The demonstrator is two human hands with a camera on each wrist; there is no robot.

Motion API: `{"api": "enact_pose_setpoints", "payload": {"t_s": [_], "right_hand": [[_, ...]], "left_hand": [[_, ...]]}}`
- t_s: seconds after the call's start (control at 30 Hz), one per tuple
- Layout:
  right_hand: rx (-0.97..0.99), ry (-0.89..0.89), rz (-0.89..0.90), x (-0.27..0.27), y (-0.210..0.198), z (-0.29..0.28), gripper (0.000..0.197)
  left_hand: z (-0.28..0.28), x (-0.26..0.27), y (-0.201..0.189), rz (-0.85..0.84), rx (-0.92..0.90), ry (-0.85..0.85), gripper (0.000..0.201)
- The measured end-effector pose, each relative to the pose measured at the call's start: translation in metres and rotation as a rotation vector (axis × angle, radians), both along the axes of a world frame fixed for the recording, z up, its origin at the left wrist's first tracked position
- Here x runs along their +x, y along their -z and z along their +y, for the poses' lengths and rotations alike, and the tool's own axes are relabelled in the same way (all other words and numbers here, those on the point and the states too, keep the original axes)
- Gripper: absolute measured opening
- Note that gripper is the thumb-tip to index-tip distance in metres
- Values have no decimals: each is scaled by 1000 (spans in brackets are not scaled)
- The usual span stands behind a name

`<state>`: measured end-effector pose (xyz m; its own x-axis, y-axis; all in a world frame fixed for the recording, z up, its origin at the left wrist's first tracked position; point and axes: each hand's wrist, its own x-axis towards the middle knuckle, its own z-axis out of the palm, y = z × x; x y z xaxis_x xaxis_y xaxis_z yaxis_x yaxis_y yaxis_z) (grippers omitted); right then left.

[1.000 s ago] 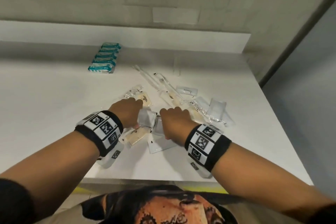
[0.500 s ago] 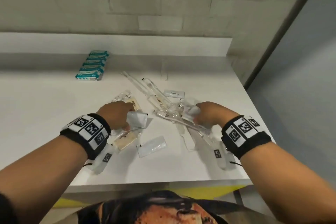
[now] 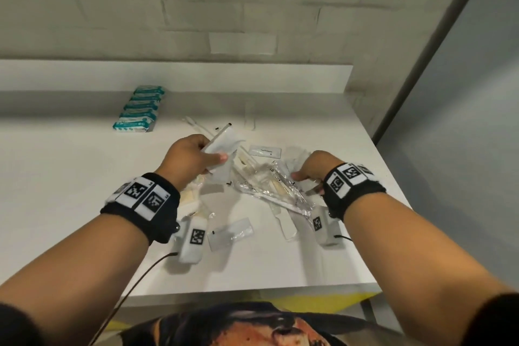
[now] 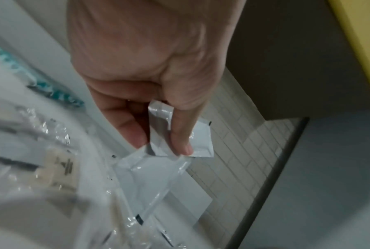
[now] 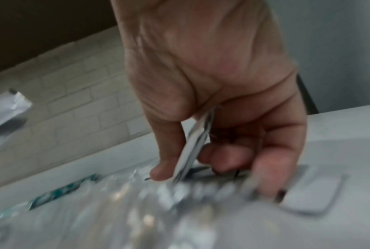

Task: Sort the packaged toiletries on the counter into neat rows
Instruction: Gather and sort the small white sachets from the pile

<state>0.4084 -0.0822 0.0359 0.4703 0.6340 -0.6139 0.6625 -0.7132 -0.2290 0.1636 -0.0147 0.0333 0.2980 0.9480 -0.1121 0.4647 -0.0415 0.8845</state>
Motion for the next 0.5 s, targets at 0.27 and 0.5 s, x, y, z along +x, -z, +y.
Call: {"api": "enact_pose_setpoints", "payload": {"t_s": [0.27,0.5], "right_hand": [[161,-102,-217,-8,18,15,46],[834,72,805,-57,-28,26,38]], "left_hand": [[-5,-1,17,-452,-450,-31,37],[-4,-8,12,-684,-570,77,27]]}}
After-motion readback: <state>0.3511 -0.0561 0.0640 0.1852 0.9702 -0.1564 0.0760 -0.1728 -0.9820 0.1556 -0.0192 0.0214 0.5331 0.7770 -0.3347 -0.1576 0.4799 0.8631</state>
